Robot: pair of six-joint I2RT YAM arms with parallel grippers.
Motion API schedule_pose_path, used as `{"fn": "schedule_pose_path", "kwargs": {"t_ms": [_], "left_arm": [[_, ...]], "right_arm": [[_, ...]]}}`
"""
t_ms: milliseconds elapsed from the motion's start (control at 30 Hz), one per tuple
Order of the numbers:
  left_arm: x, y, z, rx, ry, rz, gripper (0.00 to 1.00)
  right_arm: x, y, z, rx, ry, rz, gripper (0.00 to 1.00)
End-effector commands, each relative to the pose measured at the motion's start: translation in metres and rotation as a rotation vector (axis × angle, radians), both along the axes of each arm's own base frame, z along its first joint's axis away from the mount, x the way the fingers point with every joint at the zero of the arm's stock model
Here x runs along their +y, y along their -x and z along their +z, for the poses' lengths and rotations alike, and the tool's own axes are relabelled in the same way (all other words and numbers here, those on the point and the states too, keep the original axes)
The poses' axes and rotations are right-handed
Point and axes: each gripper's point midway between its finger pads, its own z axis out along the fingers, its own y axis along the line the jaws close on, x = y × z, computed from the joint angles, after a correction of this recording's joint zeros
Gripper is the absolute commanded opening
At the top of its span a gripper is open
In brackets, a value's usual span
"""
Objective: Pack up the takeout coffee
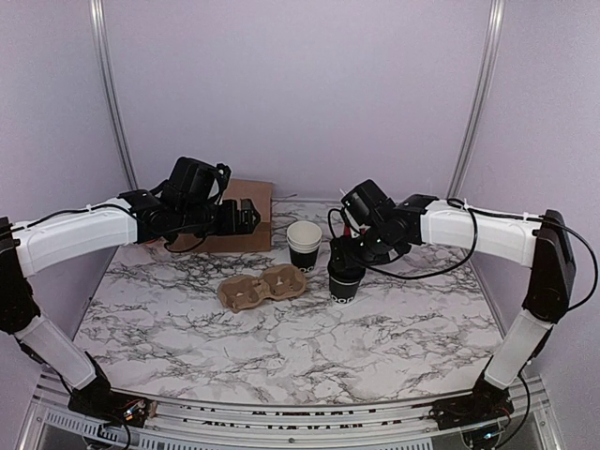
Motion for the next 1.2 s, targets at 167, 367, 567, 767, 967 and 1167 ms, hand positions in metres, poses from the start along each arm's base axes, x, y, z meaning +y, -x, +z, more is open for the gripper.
{"fn": "schedule_pose_path", "kwargs": {"t_ms": [167,367,567,767,967,1167], "left_arm": [[-0.001,0.0,0.011,-0.017,0.046,-0.003,0.99],[-0.002,0.0,0.009,-0.008,0.054,-0.005,0.99],[-0.004,0.0,0.008,-0.001,0.057,-0.009,0.99],[-0.006,-0.001,0.006,0.006,0.062,-0.01,0.99],[-0.008,-0.001,0.005,0.012,0.068,-0.016,0.99],[-0.009,-0.001,0.004,0.017,0.071,-0.018,0.99]], "right_arm": [[0.008,-0.001,0.004,-0.016,0.014,0.002,0.77],[0.008,0.0,-0.002,-0.01,0.031,0.006,0.76],[0.006,0.001,-0.008,-0.006,0.064,0.003,0.76],[0.003,0.002,-0.01,-0.005,0.08,-0.006,0.76],[0.001,0.004,-0.013,-0.002,0.087,-0.008,0.79],[0.0,0.005,-0.015,0.001,0.088,-0.011,0.8]]}}
